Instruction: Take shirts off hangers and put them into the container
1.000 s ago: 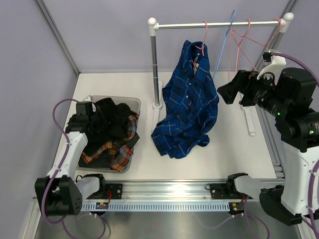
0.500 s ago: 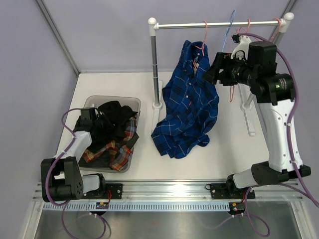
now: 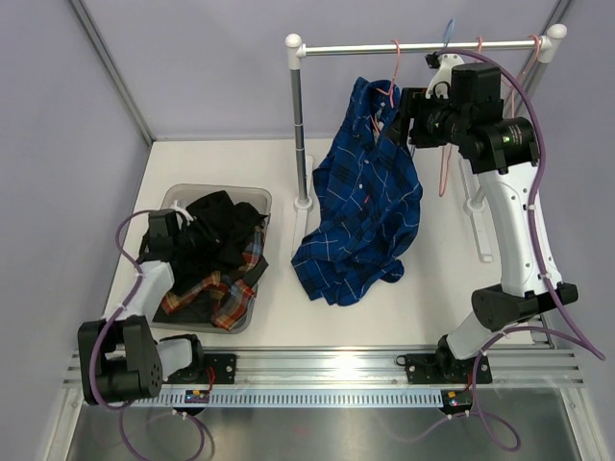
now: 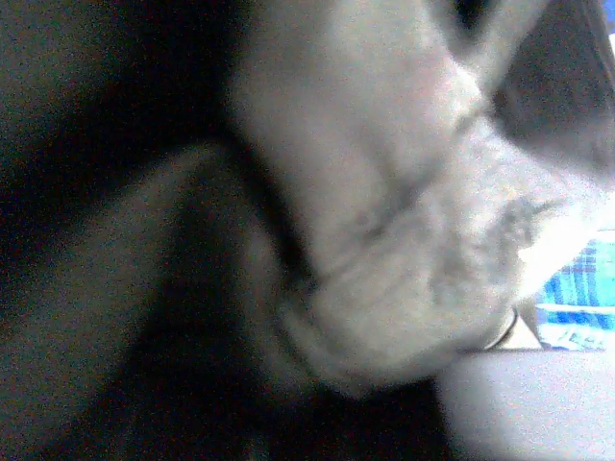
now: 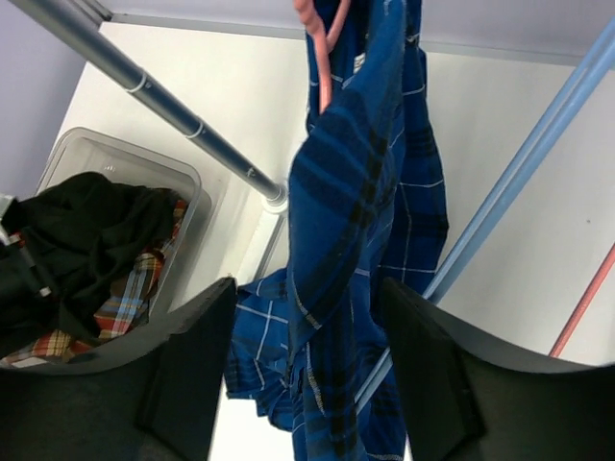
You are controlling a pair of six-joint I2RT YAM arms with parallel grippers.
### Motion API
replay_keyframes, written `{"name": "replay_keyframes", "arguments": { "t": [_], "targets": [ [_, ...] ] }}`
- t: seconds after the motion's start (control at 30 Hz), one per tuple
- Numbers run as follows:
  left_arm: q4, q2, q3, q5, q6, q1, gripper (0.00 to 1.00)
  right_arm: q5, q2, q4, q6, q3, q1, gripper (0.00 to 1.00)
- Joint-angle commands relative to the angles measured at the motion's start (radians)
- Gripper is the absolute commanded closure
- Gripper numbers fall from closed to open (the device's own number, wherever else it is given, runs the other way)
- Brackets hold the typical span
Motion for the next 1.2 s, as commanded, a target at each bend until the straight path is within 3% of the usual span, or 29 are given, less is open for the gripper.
{"name": "replay_keyframes", "arguments": {
  "t": [0.0,0.07,0.1,0.13,0.33,0.5,0.57,0.63,0.67,0.73,0.77,0.87,1.0,1.07,1.17],
  "targets": [
    [-0.088,-0.110,0.046,0.033,-0.023,-0.003,0.34,0.064,0.014,0.011,-0.024,0.005,0.016,0.36],
    [-0.121,-0.199,0.073,0.013,-0.027,-0.003,0.20,0.096,0.005,0.024,-0.024,-0.048,0.034,0.41],
    [-0.173,-0.231,0.092,-0.005,-0.026,-0.003,0.05,0.107,-0.010,0.044,-0.022,-0.071,0.043,0.45],
    [-0.200,-0.268,0.142,-0.048,-0.017,-0.002,0.01,0.119,-0.018,0.054,-0.024,-0.115,0.062,0.47],
    [-0.395,-0.497,0.473,-0.184,0.040,-0.006,0.01,0.155,-0.075,0.116,-0.025,-0.237,0.108,0.49],
    [-0.469,-0.551,0.708,-0.202,0.072,-0.005,0.01,0.188,-0.079,0.133,-0.030,-0.242,0.122,0.67],
    [-0.398,-0.557,0.715,-0.133,0.060,-0.006,0.01,0.201,-0.075,0.126,-0.035,-0.208,0.126,0.80],
    [-0.281,-0.566,0.670,0.043,0.005,-0.005,0.01,0.204,-0.063,0.112,-0.035,-0.145,0.126,0.89],
    [-0.127,-0.563,0.602,0.105,-0.026,-0.005,0.01,0.204,-0.055,0.089,-0.033,-0.121,0.128,0.95],
    [-0.005,-0.528,0.542,0.264,-0.101,-0.006,0.11,0.190,-0.030,0.060,-0.033,-0.024,0.131,1.00],
    [0.025,-0.508,0.516,0.313,-0.098,-0.023,0.21,0.185,-0.011,0.028,-0.033,0.008,0.135,1.00],
    [-0.077,-0.453,0.515,0.277,0.044,-0.084,0.25,0.161,0.016,-0.027,-0.036,0.137,0.140,1.00],
    [-0.167,-0.445,0.506,0.127,0.150,-0.253,0.16,0.066,0.030,-0.069,-0.009,0.229,0.143,1.00],
    [-0.167,-0.437,0.527,0.055,0.186,-0.341,0.13,0.021,0.002,-0.072,0.016,0.206,0.146,1.00],
    [-0.201,-0.366,0.631,0.000,0.239,-0.426,0.11,0.003,-0.096,-0.020,0.033,0.041,0.181,1.00]
  ]
}}
